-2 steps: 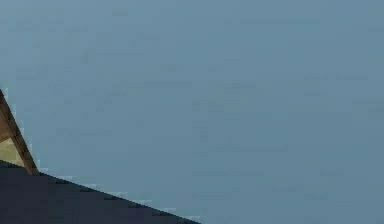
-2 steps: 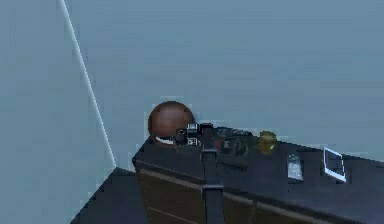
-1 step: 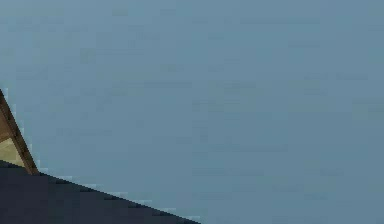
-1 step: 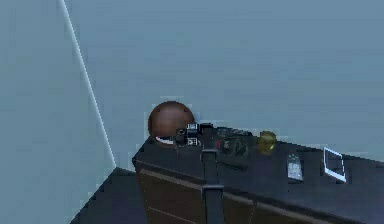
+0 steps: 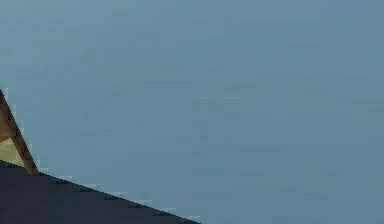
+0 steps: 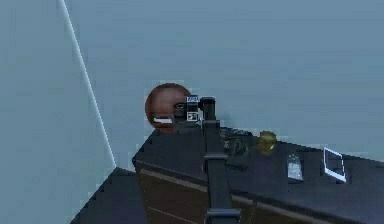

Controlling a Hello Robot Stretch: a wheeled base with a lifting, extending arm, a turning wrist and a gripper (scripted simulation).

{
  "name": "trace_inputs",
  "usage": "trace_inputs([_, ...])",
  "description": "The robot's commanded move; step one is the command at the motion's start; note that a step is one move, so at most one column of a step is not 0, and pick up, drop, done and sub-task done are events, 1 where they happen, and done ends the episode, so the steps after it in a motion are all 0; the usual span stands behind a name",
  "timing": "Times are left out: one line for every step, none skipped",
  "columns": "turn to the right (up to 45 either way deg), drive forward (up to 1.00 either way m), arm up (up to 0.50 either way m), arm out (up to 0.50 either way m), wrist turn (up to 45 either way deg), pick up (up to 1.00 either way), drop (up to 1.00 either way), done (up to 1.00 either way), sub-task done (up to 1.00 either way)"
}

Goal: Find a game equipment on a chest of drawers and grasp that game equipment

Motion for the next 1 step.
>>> trace_inputs([0.0, 0.00, 0.00, 0.00, 0.0, 0.00, 0.00, 1.00, 0.00])
